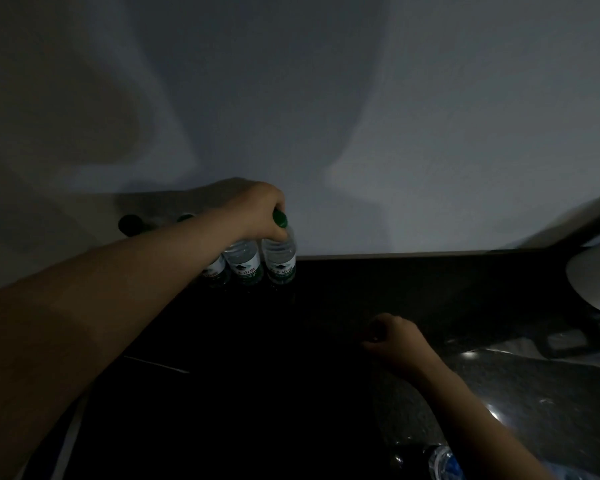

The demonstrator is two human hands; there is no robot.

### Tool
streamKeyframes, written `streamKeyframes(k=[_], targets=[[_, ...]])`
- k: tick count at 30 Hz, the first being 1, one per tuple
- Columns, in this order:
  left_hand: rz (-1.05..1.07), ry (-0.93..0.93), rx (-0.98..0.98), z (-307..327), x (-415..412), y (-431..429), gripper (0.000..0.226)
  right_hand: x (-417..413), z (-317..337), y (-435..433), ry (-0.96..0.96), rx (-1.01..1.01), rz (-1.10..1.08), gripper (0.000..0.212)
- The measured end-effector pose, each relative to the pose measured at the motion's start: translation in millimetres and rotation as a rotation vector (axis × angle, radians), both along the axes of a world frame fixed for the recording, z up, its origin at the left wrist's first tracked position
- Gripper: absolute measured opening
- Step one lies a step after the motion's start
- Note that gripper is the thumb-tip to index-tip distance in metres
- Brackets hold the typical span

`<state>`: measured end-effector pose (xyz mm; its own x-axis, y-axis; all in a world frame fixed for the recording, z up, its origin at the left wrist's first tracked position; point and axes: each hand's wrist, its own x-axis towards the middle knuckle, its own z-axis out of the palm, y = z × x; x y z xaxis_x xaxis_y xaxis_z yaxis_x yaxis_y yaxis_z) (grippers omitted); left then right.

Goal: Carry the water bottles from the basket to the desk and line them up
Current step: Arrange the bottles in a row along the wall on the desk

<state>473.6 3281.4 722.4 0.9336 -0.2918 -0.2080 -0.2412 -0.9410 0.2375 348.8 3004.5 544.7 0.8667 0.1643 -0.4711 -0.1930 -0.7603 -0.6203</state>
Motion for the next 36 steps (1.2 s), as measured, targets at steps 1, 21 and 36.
streamKeyframes(k=[1,21,36], targets=[[0.004,0.001,0.002,-0.4,0.6,-0.3,0.029,0.3,0.4,0.4,-0.004,-0.004,0.0,0.024],[-0.037,0.031,0.078,-5.8,12.7,2.1,0.026,-5.0,18.9,8.0,-0.031,-0.03,0.043,0.028],[-0.05,0.001,0.057,-12.3,17.6,6.7,0.027,-4.4,26.9,12.1,-0.025,-0.064,0.054,0.028]])
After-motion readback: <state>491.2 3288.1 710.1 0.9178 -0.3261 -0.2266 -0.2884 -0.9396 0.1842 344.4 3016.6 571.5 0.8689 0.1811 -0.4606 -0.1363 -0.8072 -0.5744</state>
